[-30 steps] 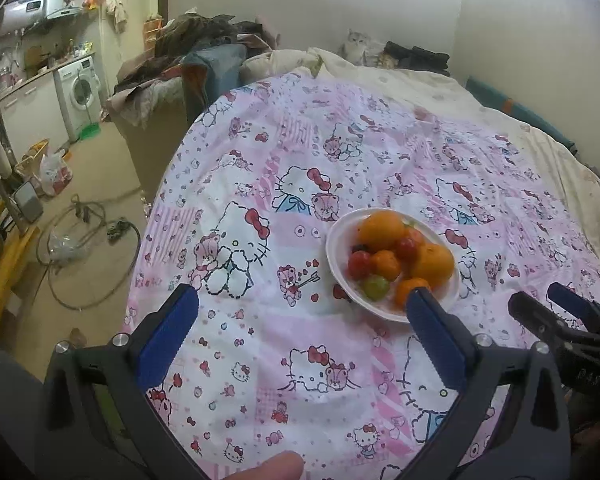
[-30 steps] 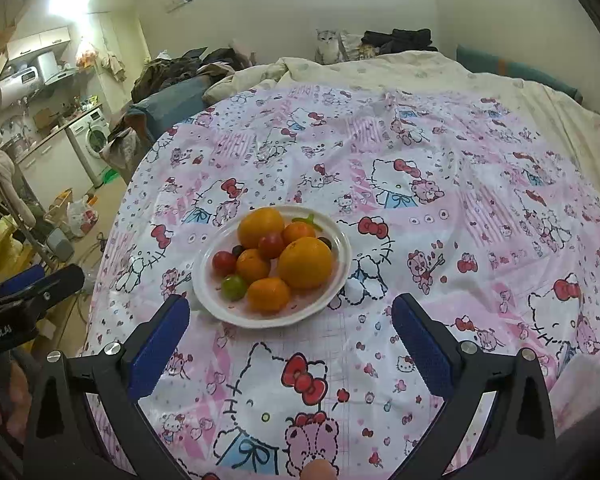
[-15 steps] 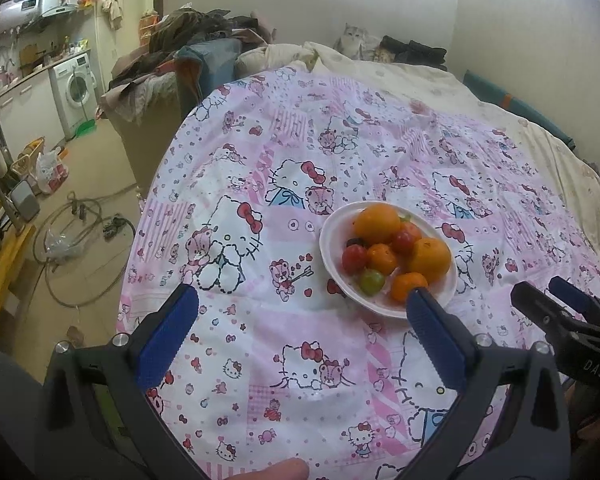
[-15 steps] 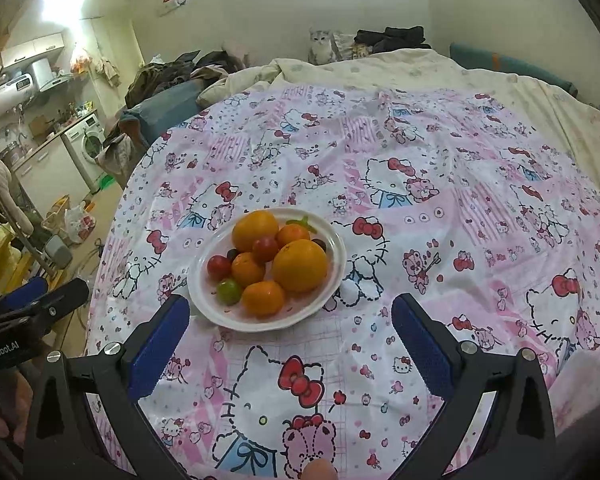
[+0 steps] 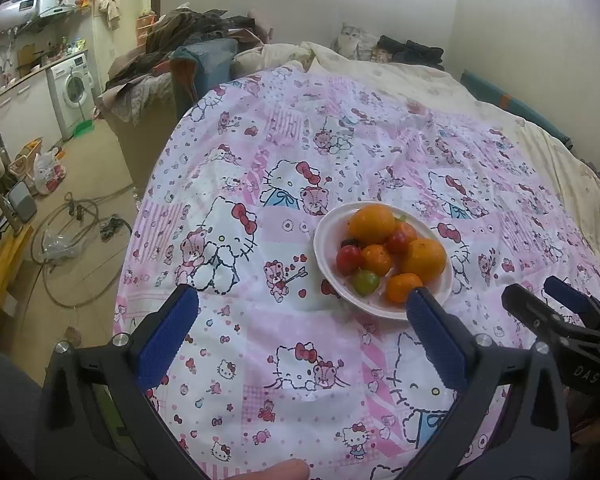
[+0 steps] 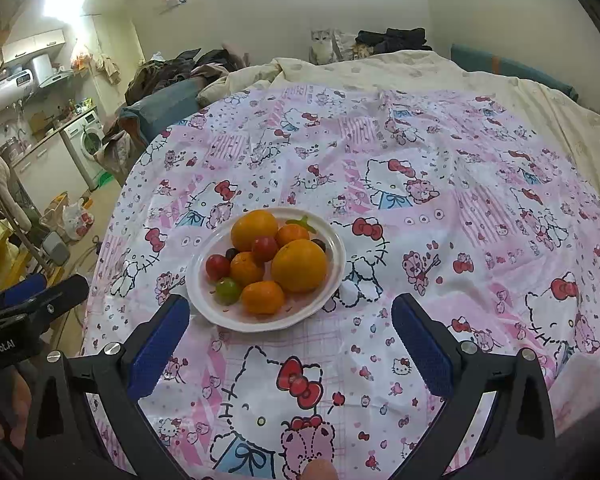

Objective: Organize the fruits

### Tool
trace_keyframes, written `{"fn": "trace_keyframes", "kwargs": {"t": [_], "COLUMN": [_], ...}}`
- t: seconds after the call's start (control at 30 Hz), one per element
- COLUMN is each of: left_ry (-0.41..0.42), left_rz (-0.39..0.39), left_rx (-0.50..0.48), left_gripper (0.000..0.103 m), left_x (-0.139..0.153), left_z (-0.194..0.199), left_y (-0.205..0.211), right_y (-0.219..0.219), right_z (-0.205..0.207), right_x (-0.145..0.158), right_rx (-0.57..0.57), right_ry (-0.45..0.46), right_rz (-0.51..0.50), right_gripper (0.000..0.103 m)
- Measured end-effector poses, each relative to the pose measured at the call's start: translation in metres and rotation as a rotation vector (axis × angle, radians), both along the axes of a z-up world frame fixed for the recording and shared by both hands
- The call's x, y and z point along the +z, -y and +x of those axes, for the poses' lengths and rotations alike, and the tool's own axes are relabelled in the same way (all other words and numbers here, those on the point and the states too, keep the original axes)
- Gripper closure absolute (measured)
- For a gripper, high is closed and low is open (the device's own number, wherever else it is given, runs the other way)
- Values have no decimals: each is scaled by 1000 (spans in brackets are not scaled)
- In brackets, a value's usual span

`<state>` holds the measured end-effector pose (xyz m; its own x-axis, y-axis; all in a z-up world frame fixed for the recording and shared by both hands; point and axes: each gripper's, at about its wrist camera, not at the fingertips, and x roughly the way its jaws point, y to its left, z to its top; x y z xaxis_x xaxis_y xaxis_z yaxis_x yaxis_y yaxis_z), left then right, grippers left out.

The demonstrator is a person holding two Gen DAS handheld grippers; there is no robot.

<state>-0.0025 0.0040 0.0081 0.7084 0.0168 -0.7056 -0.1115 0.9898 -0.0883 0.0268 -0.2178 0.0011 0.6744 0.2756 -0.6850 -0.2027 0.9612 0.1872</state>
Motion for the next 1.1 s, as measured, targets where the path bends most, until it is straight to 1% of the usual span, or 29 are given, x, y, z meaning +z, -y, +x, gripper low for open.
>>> {"fn": "trace_keyframes", "kwargs": {"t": [0.17, 0.4, 0.63, 1.1], "left_ry": [-20, -27, -13, -22], "left_rz": [-13, -12, -8, 2], "left_rx": [-1, -1, 6, 14], "left_gripper": [0, 0, 0, 0], "left_x": [-3, -3, -2, -3], "left_z": [3, 3, 2, 3], "left_y": [-1, 0, 0, -3], "right_y": [-2, -1, 4, 8], "right_z": [-1, 0, 3, 4], "right_x": [0, 2, 0, 0], "right_rx": [-1, -8, -26, -33], "right_ry": [4, 2, -16, -17], "right_rz": [-15, 1, 22, 37], "right_gripper": [0, 0, 0, 0]}}
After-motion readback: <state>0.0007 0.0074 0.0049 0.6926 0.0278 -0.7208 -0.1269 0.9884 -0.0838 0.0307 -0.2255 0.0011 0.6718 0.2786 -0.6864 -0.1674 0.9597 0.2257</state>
